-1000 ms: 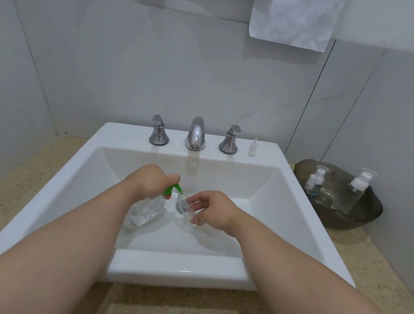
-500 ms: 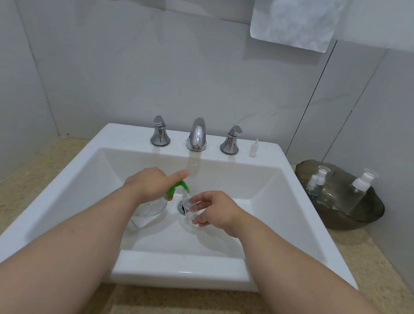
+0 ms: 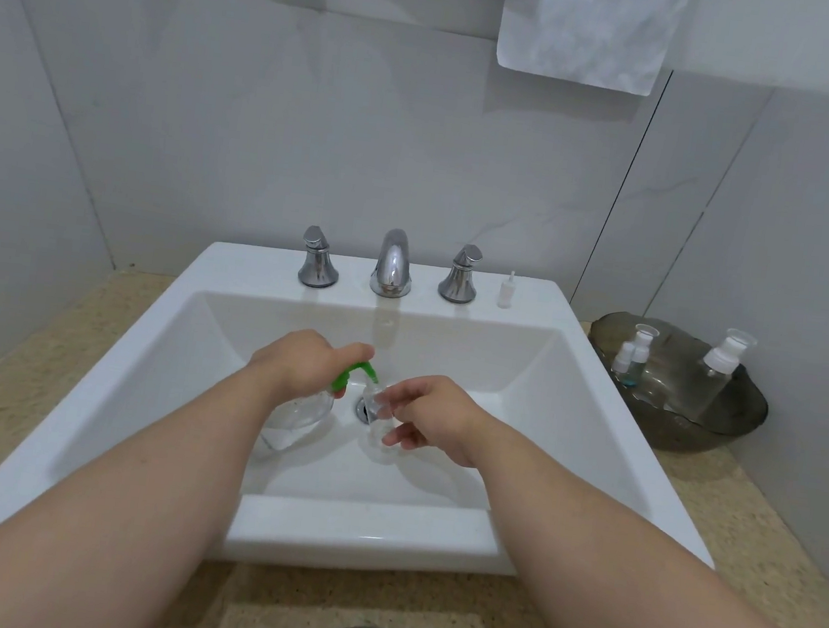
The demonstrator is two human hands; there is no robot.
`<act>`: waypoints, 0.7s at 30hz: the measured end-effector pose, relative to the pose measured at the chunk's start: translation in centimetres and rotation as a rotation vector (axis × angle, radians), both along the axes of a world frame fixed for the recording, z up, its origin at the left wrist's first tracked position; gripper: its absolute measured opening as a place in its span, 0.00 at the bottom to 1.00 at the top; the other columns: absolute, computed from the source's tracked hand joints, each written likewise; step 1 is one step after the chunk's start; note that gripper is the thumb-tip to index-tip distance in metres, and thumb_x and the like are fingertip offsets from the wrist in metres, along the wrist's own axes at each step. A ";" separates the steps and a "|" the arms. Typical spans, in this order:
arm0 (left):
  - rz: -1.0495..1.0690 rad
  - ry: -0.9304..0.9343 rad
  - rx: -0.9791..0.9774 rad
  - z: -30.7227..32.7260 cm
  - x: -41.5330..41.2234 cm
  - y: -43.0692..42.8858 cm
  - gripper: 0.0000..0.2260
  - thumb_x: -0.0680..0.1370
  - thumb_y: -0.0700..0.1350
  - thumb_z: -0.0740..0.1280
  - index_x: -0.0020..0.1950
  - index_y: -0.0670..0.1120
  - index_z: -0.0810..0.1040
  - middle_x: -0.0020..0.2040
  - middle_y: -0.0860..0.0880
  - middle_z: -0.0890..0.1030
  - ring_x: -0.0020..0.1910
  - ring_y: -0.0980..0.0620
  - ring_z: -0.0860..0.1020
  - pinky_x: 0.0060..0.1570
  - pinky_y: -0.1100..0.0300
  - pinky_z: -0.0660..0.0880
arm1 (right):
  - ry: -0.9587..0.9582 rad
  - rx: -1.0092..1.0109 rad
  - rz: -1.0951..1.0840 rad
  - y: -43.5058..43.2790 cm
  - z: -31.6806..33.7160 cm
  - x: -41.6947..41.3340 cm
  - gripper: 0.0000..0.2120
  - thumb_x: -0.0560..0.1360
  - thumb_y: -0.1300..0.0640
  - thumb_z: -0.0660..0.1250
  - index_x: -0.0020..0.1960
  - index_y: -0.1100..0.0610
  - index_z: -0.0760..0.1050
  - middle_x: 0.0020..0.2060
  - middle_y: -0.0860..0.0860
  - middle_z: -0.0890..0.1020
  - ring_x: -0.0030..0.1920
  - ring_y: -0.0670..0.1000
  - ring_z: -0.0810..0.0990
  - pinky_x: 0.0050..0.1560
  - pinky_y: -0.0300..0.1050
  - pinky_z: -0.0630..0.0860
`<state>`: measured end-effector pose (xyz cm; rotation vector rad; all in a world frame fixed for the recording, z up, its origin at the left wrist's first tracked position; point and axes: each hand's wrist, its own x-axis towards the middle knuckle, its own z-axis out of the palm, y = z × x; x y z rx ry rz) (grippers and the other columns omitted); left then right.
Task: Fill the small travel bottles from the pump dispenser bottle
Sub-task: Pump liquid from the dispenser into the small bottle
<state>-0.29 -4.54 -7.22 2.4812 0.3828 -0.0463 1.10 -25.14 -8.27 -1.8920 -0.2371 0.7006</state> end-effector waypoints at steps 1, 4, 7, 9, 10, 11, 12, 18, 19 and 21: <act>-0.002 0.001 -0.003 0.0 0.0 0.1 0.31 0.76 0.68 0.62 0.31 0.44 0.85 0.27 0.52 0.75 0.33 0.47 0.76 0.42 0.54 0.70 | 0.003 0.004 0.000 0.0 -0.1 0.0 0.20 0.77 0.73 0.56 0.58 0.60 0.82 0.50 0.54 0.83 0.38 0.56 0.83 0.41 0.44 0.77; -0.002 0.003 -0.011 -0.1 0.2 0.1 0.30 0.76 0.67 0.62 0.31 0.45 0.85 0.25 0.52 0.75 0.33 0.47 0.76 0.44 0.53 0.71 | 0.008 0.017 0.001 0.0 -0.3 0.2 0.18 0.78 0.71 0.57 0.59 0.61 0.82 0.50 0.54 0.84 0.37 0.55 0.83 0.40 0.44 0.77; -0.008 0.009 -0.015 0.0 0.2 0.1 0.29 0.76 0.67 0.62 0.31 0.45 0.85 0.26 0.52 0.76 0.33 0.46 0.76 0.46 0.52 0.73 | 0.007 0.024 0.003 0.0 -0.3 0.2 0.16 0.79 0.71 0.59 0.59 0.61 0.81 0.50 0.55 0.84 0.37 0.55 0.83 0.41 0.44 0.77; -0.006 0.015 -0.029 -0.1 0.2 0.2 0.29 0.75 0.66 0.62 0.31 0.45 0.85 0.28 0.51 0.77 0.34 0.46 0.76 0.48 0.51 0.75 | 0.008 0.035 0.005 -0.1 -0.3 0.3 0.15 0.80 0.70 0.60 0.59 0.61 0.81 0.51 0.55 0.84 0.38 0.56 0.83 0.42 0.45 0.77; -0.004 0.015 -0.035 -0.1 0.2 0.2 0.28 0.75 0.67 0.62 0.31 0.45 0.85 0.29 0.50 0.78 0.34 0.46 0.76 0.50 0.50 0.76 | 0.008 0.038 0.004 -0.1 -0.3 0.3 0.15 0.80 0.70 0.60 0.59 0.62 0.81 0.51 0.56 0.84 0.38 0.56 0.82 0.42 0.45 0.78; -0.001 0.016 -0.038 -0.1 0.2 0.3 0.28 0.74 0.67 0.62 0.31 0.45 0.85 0.30 0.50 0.78 0.35 0.46 0.77 0.51 0.50 0.77 | 0.006 0.038 0.005 -0.1 -0.4 0.3 0.15 0.80 0.70 0.60 0.60 0.62 0.81 0.51 0.56 0.84 0.39 0.56 0.82 0.43 0.45 0.78; 0.000 0.018 -0.036 -0.1 0.2 0.3 0.27 0.73 0.66 0.61 0.31 0.46 0.85 0.31 0.49 0.79 0.35 0.45 0.77 0.50 0.50 0.77 | 0.002 0.035 0.008 -0.1 -0.4 0.3 0.15 0.80 0.71 0.59 0.61 0.62 0.81 0.52 0.56 0.84 0.39 0.56 0.82 0.43 0.45 0.79; 0.005 0.037 -0.072 -0.1 0.4 0.4 0.26 0.67 0.65 0.60 0.30 0.46 0.85 0.39 0.42 0.86 0.34 0.44 0.75 0.52 0.48 0.78 | 0.007 0.050 0.026 -0.1 -0.7 0.5 0.21 0.77 0.76 0.55 0.61 0.64 0.81 0.53 0.58 0.83 0.38 0.56 0.82 0.43 0.44 0.81; 0.002 0.040 -0.083 -0.1 0.5 0.5 0.26 0.66 0.66 0.60 0.30 0.47 0.85 0.41 0.43 0.87 0.34 0.44 0.75 0.52 0.48 0.79 | 0.007 0.055 0.028 -0.1 -0.8 0.5 0.21 0.77 0.76 0.55 0.60 0.64 0.81 0.54 0.59 0.83 0.38 0.56 0.82 0.43 0.44 0.81; -0.009 0.039 -0.101 -0.2 0.5 0.5 0.25 0.64 0.65 0.60 0.30 0.46 0.85 0.40 0.43 0.87 0.34 0.44 0.74 0.46 0.50 0.77 | 0.008 0.061 0.032 -0.1 -0.9 0.5 0.20 0.77 0.75 0.56 0.58 0.62 0.81 0.54 0.59 0.82 0.38 0.56 0.82 0.43 0.44 0.81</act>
